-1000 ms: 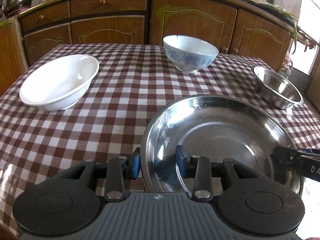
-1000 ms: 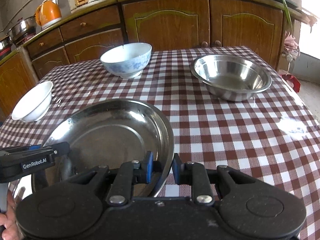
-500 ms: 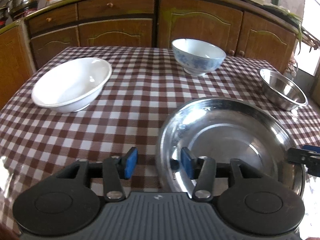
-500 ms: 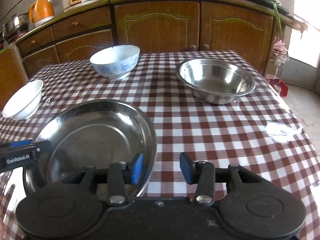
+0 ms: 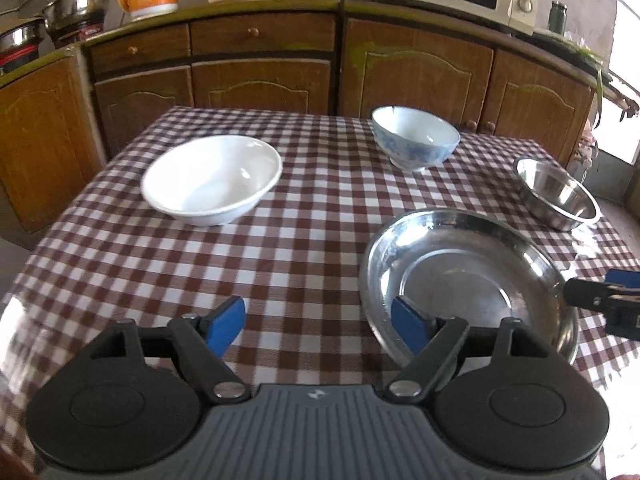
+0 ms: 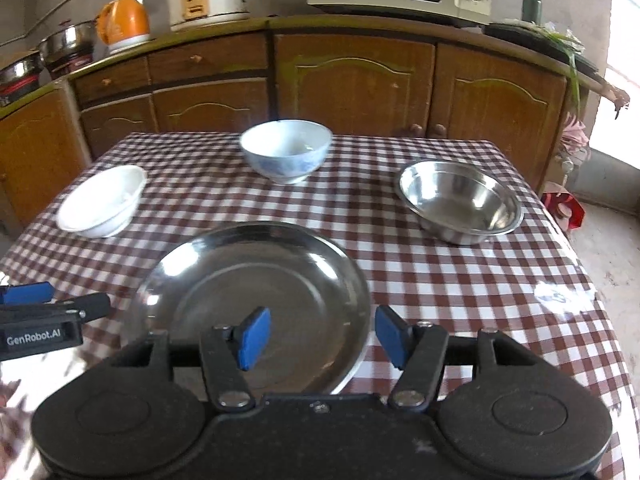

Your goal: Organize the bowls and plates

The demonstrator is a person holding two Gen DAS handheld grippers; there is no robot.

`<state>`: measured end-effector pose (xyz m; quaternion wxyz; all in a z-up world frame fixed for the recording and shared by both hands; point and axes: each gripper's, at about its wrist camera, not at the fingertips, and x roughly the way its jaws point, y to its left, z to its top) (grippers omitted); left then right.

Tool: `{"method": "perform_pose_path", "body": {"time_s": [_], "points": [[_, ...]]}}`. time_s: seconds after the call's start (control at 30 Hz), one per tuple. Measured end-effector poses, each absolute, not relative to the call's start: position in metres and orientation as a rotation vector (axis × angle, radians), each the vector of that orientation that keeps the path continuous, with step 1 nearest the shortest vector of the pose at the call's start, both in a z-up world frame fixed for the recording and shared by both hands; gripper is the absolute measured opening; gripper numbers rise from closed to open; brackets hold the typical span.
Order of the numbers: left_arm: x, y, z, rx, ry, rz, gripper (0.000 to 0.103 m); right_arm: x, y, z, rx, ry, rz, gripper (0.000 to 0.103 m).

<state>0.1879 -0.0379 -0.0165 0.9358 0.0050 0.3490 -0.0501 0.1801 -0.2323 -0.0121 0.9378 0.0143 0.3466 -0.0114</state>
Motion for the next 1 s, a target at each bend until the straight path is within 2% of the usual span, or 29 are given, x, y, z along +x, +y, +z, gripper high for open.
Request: {"method": "perform_pose_path", "body": {"time_s": [0.67, 1.0], "points": [[0.163, 0.033, 0.062, -0.052, 0.628, -0.031, 0.088, 0.175, -0.137, 0.063, 0.019, 0.665, 0.132, 0.071], [0.17, 0.01, 0.096, -0.013, 0.602, -0.091, 0.088, 0.176, -0.147, 0.093, -0.017, 0.647, 0.131, 0.072]]}}
